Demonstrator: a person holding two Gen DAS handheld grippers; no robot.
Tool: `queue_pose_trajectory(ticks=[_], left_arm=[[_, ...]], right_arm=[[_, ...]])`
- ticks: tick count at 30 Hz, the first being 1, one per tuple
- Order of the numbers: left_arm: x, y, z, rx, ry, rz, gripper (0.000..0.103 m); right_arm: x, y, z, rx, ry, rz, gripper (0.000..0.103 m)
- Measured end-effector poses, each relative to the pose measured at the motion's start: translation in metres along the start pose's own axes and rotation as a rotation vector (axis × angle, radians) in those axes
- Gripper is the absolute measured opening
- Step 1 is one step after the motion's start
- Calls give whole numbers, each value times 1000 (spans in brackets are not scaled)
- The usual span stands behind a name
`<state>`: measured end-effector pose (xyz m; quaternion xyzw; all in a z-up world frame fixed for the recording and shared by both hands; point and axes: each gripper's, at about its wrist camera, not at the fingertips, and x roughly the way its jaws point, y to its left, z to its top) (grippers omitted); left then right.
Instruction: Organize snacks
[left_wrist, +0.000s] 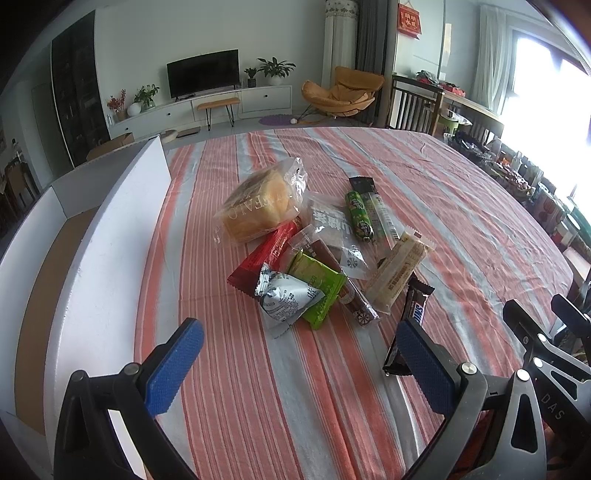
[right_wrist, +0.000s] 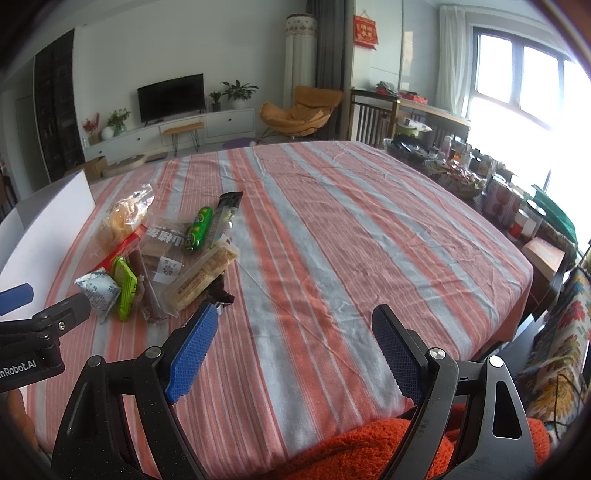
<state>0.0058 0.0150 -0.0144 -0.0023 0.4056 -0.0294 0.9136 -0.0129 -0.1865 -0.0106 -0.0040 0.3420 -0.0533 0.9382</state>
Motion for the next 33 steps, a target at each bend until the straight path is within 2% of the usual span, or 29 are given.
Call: queue_pose_trajectory(ticks=[27,33], left_arm=[[9,6,-1,-26,42,-9,103],[13,8,-7,-11,73,-3,103]], right_arm=[[3,3,-1,0,7,5,88],[3,3,-1,2,8,7,88]])
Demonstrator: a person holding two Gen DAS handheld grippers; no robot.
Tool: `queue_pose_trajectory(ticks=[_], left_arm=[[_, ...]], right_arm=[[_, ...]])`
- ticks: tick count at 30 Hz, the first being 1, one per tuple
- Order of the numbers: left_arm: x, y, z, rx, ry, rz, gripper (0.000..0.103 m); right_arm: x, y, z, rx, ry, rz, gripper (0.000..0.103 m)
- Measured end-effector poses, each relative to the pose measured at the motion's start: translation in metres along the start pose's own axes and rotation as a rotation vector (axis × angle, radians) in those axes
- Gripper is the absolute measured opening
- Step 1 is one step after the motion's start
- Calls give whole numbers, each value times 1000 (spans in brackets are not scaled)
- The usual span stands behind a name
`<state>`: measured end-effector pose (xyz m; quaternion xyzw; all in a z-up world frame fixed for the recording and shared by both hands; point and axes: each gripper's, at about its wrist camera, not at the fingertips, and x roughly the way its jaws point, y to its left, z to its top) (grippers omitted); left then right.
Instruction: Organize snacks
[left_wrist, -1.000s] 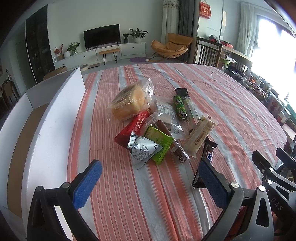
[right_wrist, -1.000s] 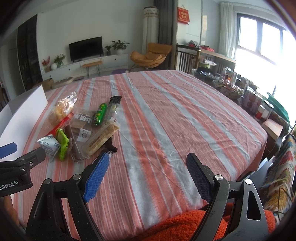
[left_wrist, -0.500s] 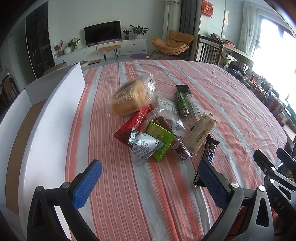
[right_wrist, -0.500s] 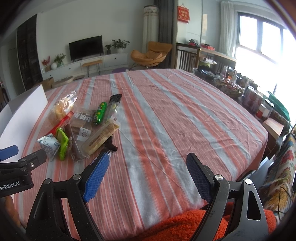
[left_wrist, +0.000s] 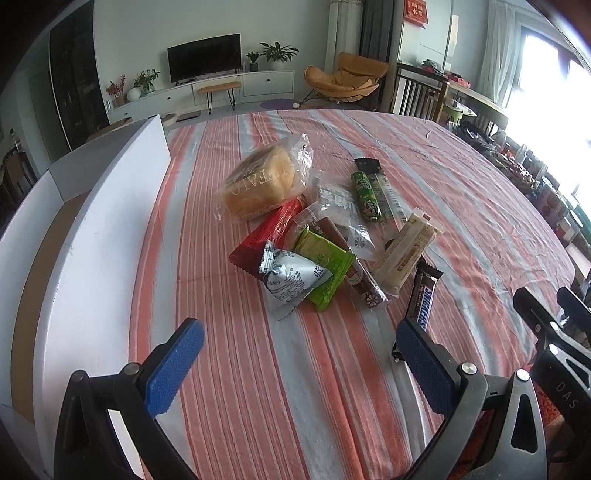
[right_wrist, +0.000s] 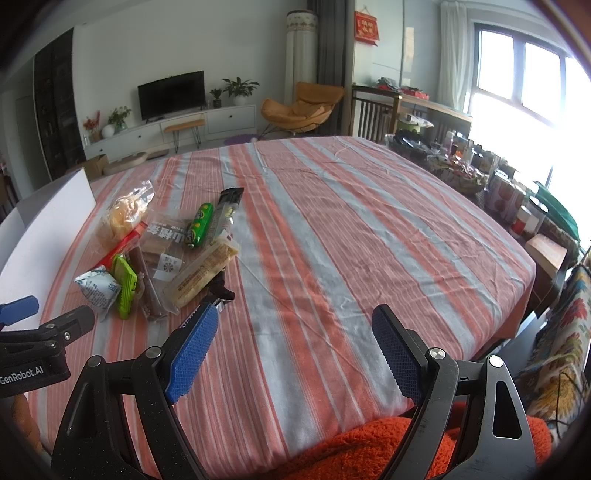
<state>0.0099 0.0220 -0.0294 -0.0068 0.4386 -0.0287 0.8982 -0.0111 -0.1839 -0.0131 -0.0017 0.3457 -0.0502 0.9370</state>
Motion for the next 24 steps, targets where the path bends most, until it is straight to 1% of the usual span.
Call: queue_pose_trajectory(ticks=[3,5,8,10,14,17,20,24], left_arm=[[1,3,-7,26,22,16,103],[2,9,-13,31,43,24,103],[5,22,-22,7,81,16,103],[10,31,-29,-11,110,9,103],[26,46,-42,-45,183,9,103],[39,49,-45,-57,229,3,103],[44,43,-43,-15,219,51,103],[51,40,-38,-38,198,62,103]], right_arm=[[2,-3,-1,20,11,16,88],[6,-10,-3,59,30,37,88],[14,-25,-4,148,67,67,88],[17,-28,-5,171,80,73,88],[16,-23,-6,150,80,60,88],[14,-22,-5,126,73,49,88],[14,-24,-5,131,76,51,88],[15,-30,-5,161,86,66,88]])
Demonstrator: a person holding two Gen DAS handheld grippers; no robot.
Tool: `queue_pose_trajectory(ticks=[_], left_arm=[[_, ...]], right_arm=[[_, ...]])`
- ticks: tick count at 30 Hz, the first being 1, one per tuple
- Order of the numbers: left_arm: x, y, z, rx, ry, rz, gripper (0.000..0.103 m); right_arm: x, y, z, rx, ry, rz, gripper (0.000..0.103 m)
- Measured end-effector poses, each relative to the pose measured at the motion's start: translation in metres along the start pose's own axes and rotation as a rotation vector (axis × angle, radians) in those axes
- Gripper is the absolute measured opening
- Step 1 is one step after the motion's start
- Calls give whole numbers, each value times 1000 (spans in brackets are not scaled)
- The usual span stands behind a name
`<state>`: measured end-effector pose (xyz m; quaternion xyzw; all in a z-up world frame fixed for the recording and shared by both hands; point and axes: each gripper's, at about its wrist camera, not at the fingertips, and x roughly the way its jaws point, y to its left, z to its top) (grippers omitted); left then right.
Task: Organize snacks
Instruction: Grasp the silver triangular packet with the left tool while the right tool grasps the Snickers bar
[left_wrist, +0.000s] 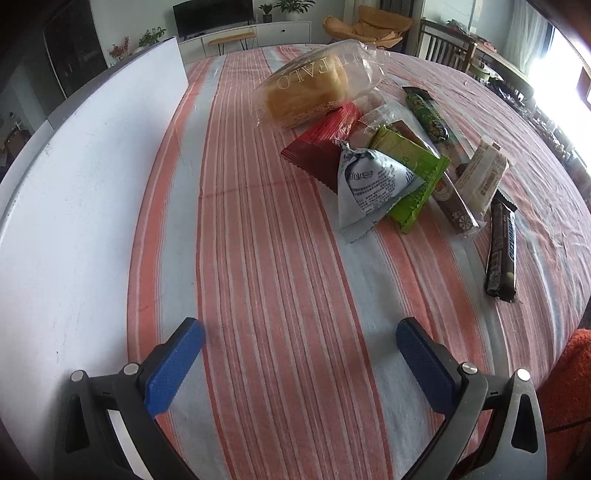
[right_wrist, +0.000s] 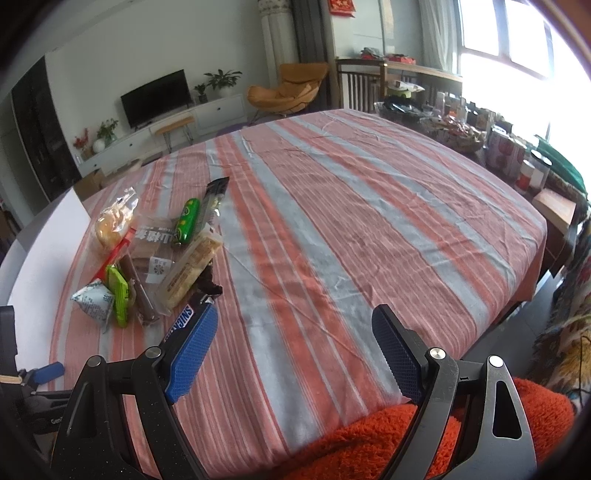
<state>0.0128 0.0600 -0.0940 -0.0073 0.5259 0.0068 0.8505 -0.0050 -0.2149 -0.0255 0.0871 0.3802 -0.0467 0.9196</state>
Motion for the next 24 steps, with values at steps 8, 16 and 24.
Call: queue_pose_trajectory(ticks=[8,16,24], left_arm=[[2,8,12,-9,23,0,102],[-9,-10,64,49,-112,-131,84],[-18,2,48,47,-141,-200,27]], right_arm=[[-1,-6,0,13,2,19,88],[-1,-6,2,11,4,20,88],[6,-16,2,56,36,66,88]])
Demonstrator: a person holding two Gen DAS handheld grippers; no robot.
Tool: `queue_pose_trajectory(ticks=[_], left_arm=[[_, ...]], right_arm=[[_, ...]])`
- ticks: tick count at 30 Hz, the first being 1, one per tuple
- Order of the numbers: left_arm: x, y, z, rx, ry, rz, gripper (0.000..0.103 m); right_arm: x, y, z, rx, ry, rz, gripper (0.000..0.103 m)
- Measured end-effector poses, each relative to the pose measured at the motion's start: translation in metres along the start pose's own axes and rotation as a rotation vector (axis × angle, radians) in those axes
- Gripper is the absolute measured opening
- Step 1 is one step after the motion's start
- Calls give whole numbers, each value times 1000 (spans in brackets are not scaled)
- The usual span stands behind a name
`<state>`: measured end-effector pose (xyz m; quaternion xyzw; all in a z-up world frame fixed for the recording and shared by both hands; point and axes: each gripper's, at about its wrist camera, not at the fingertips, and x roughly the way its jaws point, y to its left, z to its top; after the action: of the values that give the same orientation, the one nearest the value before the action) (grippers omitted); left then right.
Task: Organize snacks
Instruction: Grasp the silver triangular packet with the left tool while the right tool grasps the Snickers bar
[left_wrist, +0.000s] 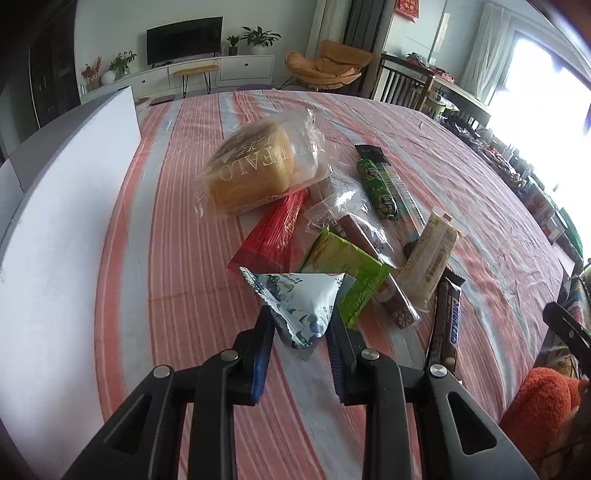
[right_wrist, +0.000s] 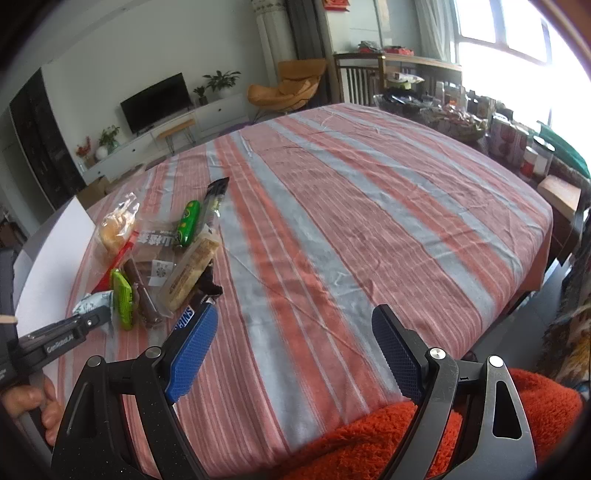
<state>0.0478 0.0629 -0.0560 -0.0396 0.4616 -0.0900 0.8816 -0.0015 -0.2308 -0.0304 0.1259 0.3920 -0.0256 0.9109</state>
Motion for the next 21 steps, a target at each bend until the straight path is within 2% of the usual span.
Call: queue_pose_trajectory(ticks=[5,7,12,13,14,15,18,21], left_arm=[[-19,6,-19,14,21,-11,27],[-25,7,-28,32,29,-7,27],[-28,4,-41,55,29,-3,27],[-29,5,-41,44,26,-12,27],[-33,5,-41,38,17,-18,27],[-38,4,-40,40,5,-23,27],[-55,1,-39,56,-35,-40,27],[-71,-1,-39,62,-62,-68,27]], right_arm=[[28,-20,5,118,161,170,88],[33,-7,8,75,199,183,88],[62,62,11,-86,297,198,84],[70,74,10,-121,315,169,78],[76,82,8,-142,328,133,62],[80,84,7,-116,344,155,21],[77,71,6,-44,360,172,18],[73,41,4,98,392,255,15]])
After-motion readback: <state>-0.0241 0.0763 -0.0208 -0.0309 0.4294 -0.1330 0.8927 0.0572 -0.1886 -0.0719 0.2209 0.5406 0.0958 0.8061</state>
